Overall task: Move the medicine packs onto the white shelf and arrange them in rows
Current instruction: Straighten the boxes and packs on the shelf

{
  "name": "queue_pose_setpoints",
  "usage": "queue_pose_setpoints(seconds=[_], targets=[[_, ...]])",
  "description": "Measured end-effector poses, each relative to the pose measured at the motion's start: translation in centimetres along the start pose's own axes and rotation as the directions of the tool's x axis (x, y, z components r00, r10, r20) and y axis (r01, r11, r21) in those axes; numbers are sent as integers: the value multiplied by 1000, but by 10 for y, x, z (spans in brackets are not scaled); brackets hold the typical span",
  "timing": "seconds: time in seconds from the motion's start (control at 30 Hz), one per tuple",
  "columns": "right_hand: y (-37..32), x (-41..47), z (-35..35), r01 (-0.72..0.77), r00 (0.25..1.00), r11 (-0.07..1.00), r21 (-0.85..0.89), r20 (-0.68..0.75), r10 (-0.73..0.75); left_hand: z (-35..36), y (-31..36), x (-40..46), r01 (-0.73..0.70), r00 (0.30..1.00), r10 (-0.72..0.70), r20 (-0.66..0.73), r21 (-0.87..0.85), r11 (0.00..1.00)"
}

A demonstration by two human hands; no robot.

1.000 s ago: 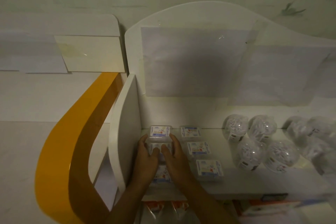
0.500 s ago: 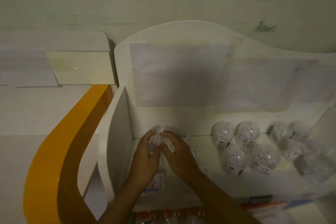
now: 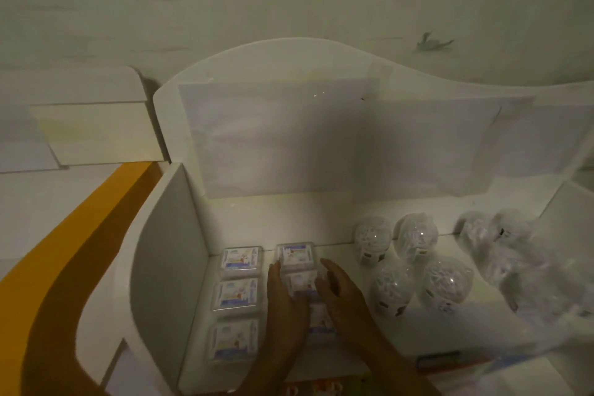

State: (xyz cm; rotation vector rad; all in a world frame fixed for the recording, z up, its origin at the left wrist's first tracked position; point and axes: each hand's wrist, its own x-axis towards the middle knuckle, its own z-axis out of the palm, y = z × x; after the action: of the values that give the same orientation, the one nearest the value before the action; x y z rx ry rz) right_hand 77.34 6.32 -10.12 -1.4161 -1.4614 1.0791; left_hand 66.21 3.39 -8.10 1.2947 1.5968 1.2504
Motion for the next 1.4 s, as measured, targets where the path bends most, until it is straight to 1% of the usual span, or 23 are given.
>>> queue_pose_setpoints(seconds=[0.1, 0.17, 0.23, 0.3, 0.37, 0.47, 0.63, 0.73, 0.9, 1.07, 1.23, 1.4], targets=[[3, -2, 7, -16, 1000, 999, 45, 20, 15, -1, -11, -2, 5, 998, -9, 55, 76, 997], [6, -3, 13, -21, 1000, 997, 73, 15, 20, -3, -14, -2, 15, 997, -23, 79, 98, 995], [7, -5, 17, -10, 1000, 995, 98, 18, 8, -3, -12, -3, 22, 998, -26, 52, 73, 997], [6, -6, 18, -10, 1000, 994, 105, 26, 7, -2, -7, -2, 17, 1000, -17, -13, 30, 999], [4, -5, 15, -18, 1000, 994, 103, 19, 16, -3, 1, 0, 32, 999, -32, -34, 1, 999], [0, 8, 9, -36, 999, 992, 118, 11, 35, -5, 6, 8, 55, 998, -55, -15, -27, 998], [-2, 23, 15, -72, 995, 981, 177, 85, 57, -7, 3, 19, 106, 994, -105, 21, -26, 994], [6, 25, 24, -98, 993, 974, 204, 80, 83, -8, 3, 20, 108, 993, -107, 41, -2, 994], [10, 24, 30, -104, 994, 972, 210, 68, 91, -7, 4, 23, 106, 989, -101, 108, -42, 993], [10, 24, 30, -105, 994, 972, 211, 65, 93, -7, 1, 26, 120, 989, -114, 89, -66, 991], [14, 22, 28, -82, 996, 975, 208, 52, 73, -4, 0, 26, 106, 994, -104, 35, -75, 991], [21, 21, 26, -75, 996, 981, 181, 58, 66, -3, -4, 30, 98, 994, -93, 51, -98, 990]])
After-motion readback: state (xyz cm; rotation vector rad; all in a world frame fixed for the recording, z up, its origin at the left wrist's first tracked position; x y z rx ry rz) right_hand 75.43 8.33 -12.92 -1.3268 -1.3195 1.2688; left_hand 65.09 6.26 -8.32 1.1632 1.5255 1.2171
